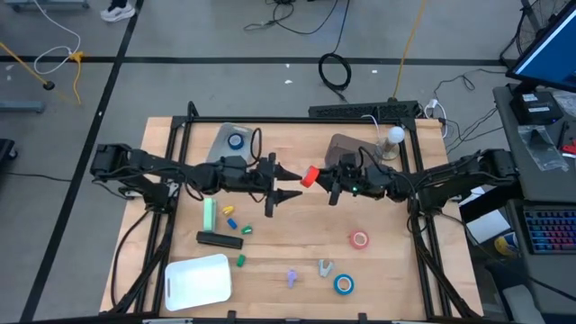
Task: Pick and place Stapler, Stapler remover, tape
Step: Put the orange tape into the gray bin
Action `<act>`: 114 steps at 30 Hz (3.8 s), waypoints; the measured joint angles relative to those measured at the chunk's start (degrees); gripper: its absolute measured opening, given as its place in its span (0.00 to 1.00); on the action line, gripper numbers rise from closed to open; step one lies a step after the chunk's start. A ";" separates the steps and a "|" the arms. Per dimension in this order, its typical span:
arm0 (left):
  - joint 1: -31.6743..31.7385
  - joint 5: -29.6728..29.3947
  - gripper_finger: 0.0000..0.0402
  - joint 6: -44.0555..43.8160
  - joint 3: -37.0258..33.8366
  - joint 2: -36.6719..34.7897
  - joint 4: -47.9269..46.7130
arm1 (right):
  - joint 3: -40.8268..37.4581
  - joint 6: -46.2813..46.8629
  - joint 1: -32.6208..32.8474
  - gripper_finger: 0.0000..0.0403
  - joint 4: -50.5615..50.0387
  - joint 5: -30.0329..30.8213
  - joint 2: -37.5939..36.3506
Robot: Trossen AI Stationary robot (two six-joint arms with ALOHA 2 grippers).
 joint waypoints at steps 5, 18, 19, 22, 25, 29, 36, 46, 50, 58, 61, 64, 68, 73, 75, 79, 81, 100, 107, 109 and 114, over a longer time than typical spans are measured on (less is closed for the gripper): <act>0.56 0.85 0.56 -0.45 0.00 0.15 0.04 | 0.04 0.77 0.00 0.08 -0.23 -1.00 0.07; 1.26 2.30 0.54 -0.43 0.00 0.15 2.40 | 0.07 2.53 0.00 0.08 -0.36 -2.58 1.15; 1.40 2.68 0.54 -0.54 0.00 0.15 2.40 | 0.07 2.56 0.00 0.08 -0.42 -2.66 1.61; 1.46 2.89 0.54 -1.49 0.00 0.66 2.46 | 0.07 3.39 -0.02 0.08 2.15 -4.14 3.12; 1.46 3.25 0.54 -2.78 0.00 0.78 1.92 | 0.09 4.09 -0.02 0.08 3.94 -4.69 4.55; 1.46 3.54 0.54 -4.47 0.02 0.74 -0.24 | 0.11 4.08 0.00 0.08 4.68 -5.30 4.71; 1.46 6.11 0.53 -8.50 0.02 0.86 -0.26 | 0.11 4.98 -0.06 0.08 4.90 -3.86 4.72; 1.57 9.26 0.25 -9.02 0.02 1.00 -0.31 | 0.09 5.12 -0.07 0.08 5.01 -4.29 4.72; 1.97 12.25 0.09 -8.02 0.07 1.00 -0.08 | 0.09 5.51 -0.04 0.08 5.23 -4.68 4.72; 1.98 13.43 0.08 -7.98 0.09 1.05 -0.24 | 0.09 4.41 -0.05 0.09 5.41 -6.16 4.72; 2.24 13.96 0.08 -7.91 0.13 1.00 -2.09 | 0.09 2.73 -0.21 0.12 4.97 -11.58 4.38; 3.09 15.44 0.08 -8.21 0.26 0.23 -5.96 | 0.04 3.95 -0.38 0.17 4.08 -18.34 4.23; 4.53 18.85 0.08 -8.19 0.23 -1.11 -10.93 | 0.00 7.83 -0.42 0.22 -1.80 -24.99 3.21; 6.68 14.06 0.08 -6.87 -0.15 -3.60 -21.72 | 0.15 9.68 0.18 0.27 -6.93 -37.21 1.22; 7.27 12.91 0.08 -6.85 0.15 -5.71 -26.90 | 0.11 10.12 -0.11 0.28 -7.40 -38.38 0.90; 9.09 4.32 0.08 -6.21 -0.09 -9.06 -40.09 | 0.14 10.77 0.13 0.28 -8.26 -39.51 -1.08; 9.58 -0.27 0.08 -6.30 -0.09 -11.96 -47.68 | 0.11 10.14 0.02 0.27 -8.50 -39.08 -1.56; 25.71 -17.00 0.08 0.15 0.00 -10.66 -72.14 | 0.07 9.82 -0.79 0.24 -9.21 -37.15 -2.58; 31.87 -12.05 0.08 4.19 0.00 -3.02 -73.32 | 0.07 9.60 -0.76 0.24 -9.24 -36.51 -2.58; 32.68 -11.14 0.08 4.78 0.00 -1.34 -73.19 | 0.07 9.60 -0.76 0.24 -9.24 -36.49 -2.58; 33.97 -9.84 0.08 6.03 0.02 1.39 -73.54 | 0.07 9.60 -0.76 0.23 -9.24 -36.43 -2.58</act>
